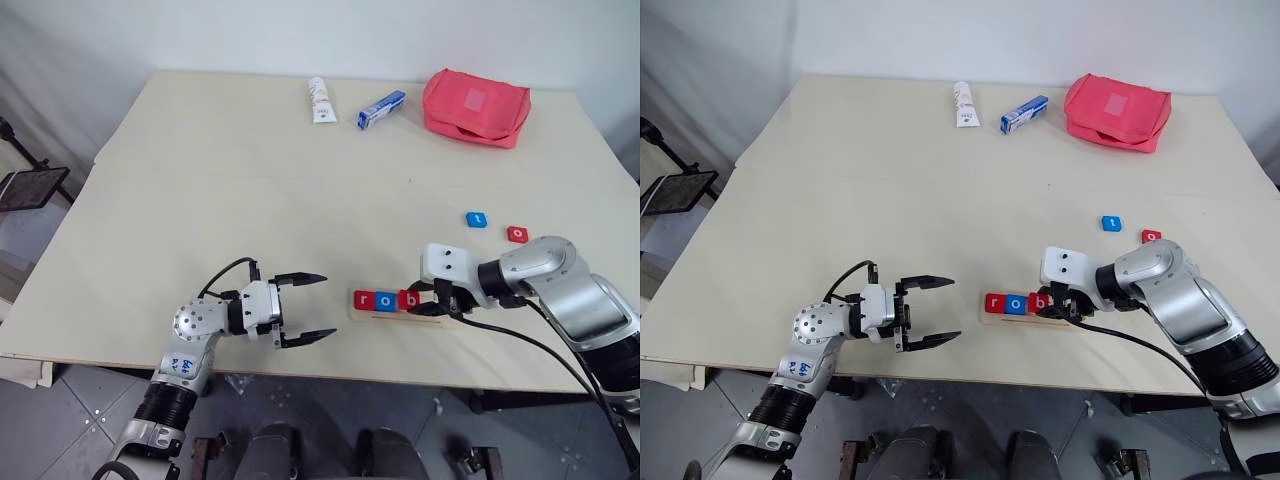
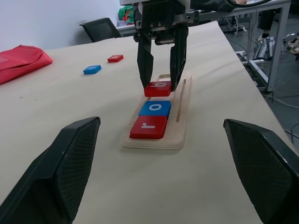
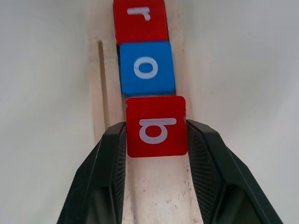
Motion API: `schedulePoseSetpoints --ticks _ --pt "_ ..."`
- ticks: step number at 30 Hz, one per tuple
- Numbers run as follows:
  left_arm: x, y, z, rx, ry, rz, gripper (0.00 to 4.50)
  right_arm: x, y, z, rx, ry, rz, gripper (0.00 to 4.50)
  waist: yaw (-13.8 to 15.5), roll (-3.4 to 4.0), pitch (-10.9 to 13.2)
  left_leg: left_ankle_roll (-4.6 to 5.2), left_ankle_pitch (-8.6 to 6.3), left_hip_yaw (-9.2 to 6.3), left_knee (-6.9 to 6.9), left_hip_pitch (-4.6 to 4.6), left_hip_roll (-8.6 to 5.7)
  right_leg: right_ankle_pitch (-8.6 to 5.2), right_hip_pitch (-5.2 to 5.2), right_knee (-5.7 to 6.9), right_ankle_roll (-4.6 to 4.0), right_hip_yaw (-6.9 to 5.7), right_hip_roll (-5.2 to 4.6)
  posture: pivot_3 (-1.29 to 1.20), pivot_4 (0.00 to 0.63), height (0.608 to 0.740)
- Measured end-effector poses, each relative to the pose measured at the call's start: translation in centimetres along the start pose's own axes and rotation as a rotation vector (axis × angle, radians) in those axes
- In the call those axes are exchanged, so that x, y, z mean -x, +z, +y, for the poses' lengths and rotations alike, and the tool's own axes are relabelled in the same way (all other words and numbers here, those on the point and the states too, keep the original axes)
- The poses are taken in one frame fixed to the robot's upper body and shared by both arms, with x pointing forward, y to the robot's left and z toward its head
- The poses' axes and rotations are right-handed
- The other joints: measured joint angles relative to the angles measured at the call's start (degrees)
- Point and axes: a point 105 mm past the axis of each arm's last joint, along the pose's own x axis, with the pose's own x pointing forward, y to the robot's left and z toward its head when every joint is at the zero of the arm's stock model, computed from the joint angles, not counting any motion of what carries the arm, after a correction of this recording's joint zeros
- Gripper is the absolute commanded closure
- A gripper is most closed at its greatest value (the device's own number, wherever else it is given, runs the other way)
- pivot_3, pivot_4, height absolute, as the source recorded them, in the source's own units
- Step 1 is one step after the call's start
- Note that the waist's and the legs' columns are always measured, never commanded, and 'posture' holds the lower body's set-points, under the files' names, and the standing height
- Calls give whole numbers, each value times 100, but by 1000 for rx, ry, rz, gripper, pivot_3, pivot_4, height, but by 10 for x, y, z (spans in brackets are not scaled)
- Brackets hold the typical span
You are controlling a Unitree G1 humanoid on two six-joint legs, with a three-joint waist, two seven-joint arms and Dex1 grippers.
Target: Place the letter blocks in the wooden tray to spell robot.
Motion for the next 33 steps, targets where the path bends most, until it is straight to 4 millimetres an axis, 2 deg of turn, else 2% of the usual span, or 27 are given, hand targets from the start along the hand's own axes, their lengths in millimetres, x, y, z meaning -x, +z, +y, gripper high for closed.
schedulePoseSetpoints --ticks 3,11,12,18,21,24,28,33 --pt "0 0 0 1 4 0 0 0 1 0 5 4 0 3023 5 0 0 0 0 0 0 0 0 0 0 0 0 0 0 0 150 740" --pt "-1 0 1 2 12 -3 0 -1 6 3 14 23 -11 255 5 0 0 0 0 -1 0 0 0 0 0 0 0 -1 0 0 150 740" --pt "-1 0 1 2 12 -3 0 -1 6 3 12 23 -11 42 6 0 0 0 0 -1 0 0 0 0 0 0 0 -1 0 0 150 740" --pt "-2 0 1 2 13 -5 0 0 9 7 2 21 -24 42 6 0 0 0 0 -1 0 0 0 0 1 0 0 -1 0 0 150 740" --pt "-3 1 1 2 13 -10 0 6 12 6 -13 -14 -52 42 17 0 0 0 0 -3 0 -1 0 0 1 0 0 -2 -1 0 150 740" --pt "-5 1 2 -1 11 -13 0 15 6 3 -47 -55 -57 42 26 0 0 0 0 -5 0 -1 -2 0 3 -1 0 -3 -1 0 150 740" --pt "-8 1 3 2 7 -19 0 37 -12 -8 -142 -197 -87 42 26 -1 1 0 0 -5 -2 -3 -2 0 3 -2 0 -5 -2 0 150 740" --pt "-10 2 3 4 7 -28 0 74 -37 -33 -279 -466 -134 42 15 -1 1 0 0 -3 -4 0 0 0 3 0 0 -5 1 0 150 740"
